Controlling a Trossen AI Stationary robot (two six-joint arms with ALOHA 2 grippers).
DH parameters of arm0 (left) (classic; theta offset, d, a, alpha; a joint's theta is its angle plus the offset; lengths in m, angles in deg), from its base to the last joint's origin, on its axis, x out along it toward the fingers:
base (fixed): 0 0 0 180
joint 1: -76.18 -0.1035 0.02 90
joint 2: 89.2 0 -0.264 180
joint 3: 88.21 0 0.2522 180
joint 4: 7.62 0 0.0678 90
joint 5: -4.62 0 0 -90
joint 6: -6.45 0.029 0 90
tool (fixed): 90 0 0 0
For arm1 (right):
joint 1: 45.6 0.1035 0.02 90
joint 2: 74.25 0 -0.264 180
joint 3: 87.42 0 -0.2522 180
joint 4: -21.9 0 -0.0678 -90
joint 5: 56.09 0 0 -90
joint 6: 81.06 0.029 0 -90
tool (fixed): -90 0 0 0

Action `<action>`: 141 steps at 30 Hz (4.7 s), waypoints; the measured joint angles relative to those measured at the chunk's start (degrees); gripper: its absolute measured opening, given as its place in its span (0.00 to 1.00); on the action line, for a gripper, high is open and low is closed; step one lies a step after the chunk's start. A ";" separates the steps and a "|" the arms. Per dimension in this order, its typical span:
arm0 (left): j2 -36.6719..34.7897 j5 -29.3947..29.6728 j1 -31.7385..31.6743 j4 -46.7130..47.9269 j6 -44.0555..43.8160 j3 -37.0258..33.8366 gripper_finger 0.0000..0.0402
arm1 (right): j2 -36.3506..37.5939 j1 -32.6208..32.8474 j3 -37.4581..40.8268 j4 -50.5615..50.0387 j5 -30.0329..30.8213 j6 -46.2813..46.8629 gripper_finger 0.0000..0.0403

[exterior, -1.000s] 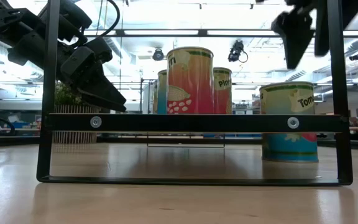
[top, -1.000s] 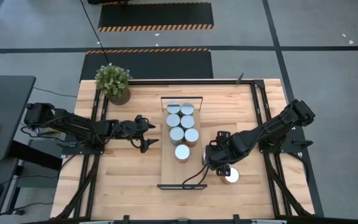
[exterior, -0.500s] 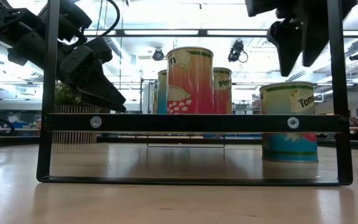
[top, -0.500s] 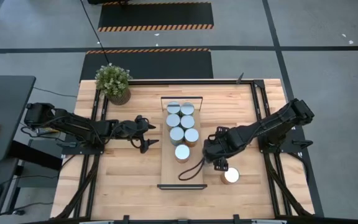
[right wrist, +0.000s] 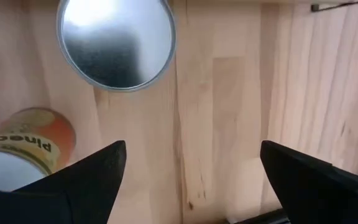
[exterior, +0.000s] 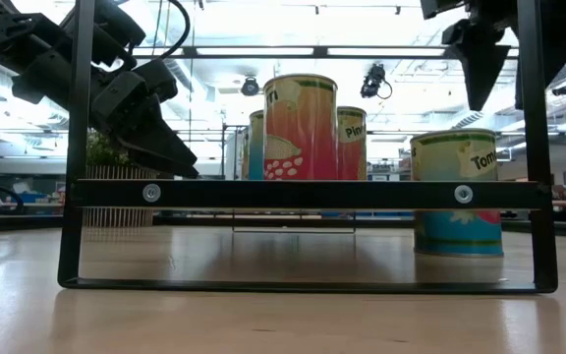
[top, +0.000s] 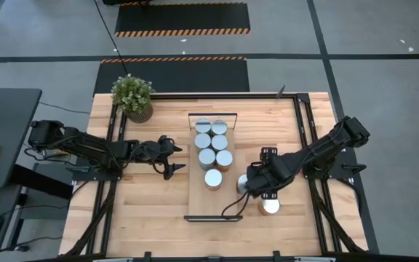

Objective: Pick and place cans onto a shelf
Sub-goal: Adjust the canned corn on the shelf, then put the canned tomatoes on the shelf

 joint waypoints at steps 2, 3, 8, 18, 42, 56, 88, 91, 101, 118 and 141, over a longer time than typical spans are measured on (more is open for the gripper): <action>0.01 0.00 0.00 0.22 -0.07 0.00 0.89 | 0.11 -0.04 0.00 -0.10 -1.92 0.38 0.94; -0.01 -0.02 0.00 0.40 -0.35 0.00 0.89 | 0.17 0.15 0.00 0.12 -2.89 0.65 0.94; 0.00 -0.02 0.02 0.95 -0.90 0.00 0.89 | 0.52 1.88 0.01 -0.71 -5.37 2.44 0.94; -0.01 0.00 0.00 0.45 -0.77 0.00 0.89 | 2.26 3.69 0.02 2.97 -9.37 9.61 0.94; -0.01 7.87 11.64 -14.14 -7.63 0.00 0.89 | 1.52 5.02 -0.24 18.71 8.21 6.50 0.94; 3.14 24.89 18.41 -17.41 -4.06 3.12 0.89 | 1.25 0.94 -0.26 34.54 19.71 -32.63 0.94; 21.60 40.19 21.70 -10.00 -1.48 16.86 0.89 | 0.95 -3.40 15.33 62.30 21.28 -68.59 0.92; 22.66 40.64 21.68 -10.01 -1.44 18.14 0.89 | 0.95 -4.08 16.18 64.64 21.42 -71.26 0.92; 24.58 40.45 21.46 -10.00 -0.15 19.32 0.89 | 0.95 -6.26 18.86 73.58 17.69 -76.98 0.92; 24.49 40.67 27.23 -10.01 6.51 19.32 0.89 | 0.97 -4.95 18.86 76.59 11.82 -73.46 0.92; 19.64 43.31 31.74 -10.94 7.10 19.31 0.89 | 7.01 0.10 18.84 44.49 10.09 -1.42 0.92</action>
